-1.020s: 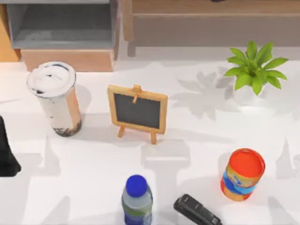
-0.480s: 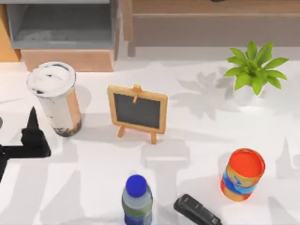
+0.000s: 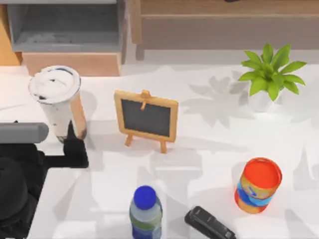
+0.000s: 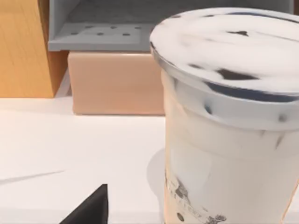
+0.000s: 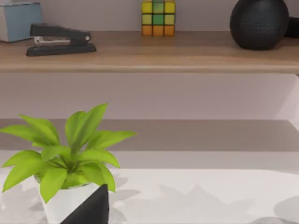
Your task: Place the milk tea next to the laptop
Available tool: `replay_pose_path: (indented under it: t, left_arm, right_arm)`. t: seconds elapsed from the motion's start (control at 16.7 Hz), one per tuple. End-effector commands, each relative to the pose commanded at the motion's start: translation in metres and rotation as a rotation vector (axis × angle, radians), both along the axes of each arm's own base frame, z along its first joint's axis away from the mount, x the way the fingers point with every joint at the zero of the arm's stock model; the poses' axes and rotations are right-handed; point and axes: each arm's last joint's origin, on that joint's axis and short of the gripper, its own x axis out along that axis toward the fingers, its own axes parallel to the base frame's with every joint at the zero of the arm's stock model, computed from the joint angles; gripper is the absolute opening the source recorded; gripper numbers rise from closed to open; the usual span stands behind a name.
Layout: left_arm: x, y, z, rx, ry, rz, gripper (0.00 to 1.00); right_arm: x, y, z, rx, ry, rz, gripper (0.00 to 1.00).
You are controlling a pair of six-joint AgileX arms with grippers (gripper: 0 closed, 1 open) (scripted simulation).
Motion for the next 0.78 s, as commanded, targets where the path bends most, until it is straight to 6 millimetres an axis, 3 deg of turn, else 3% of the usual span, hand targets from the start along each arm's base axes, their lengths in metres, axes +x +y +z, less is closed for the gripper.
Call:
replay_pose_path:
  t: [0.24,0.6,0.78]
  left_arm:
    - [0.000,-0.009,-0.011,0.006,0.010,-0.002,1.00]
    - [0.000,-0.009,-0.012,0.008,0.013,-0.001,1.00]
    - [0.018,-0.013,-0.012,0.003,0.005,-0.003,1.00]
  right_arm:
    - [0.000,0.000,0.000,0.000,0.000,0.000,1.00]
    - [0.000,0.000,0.000,0.000,0.000,0.000,1.00]
    - [0.000,0.000,0.000,0.000,0.000,0.000,1.00]
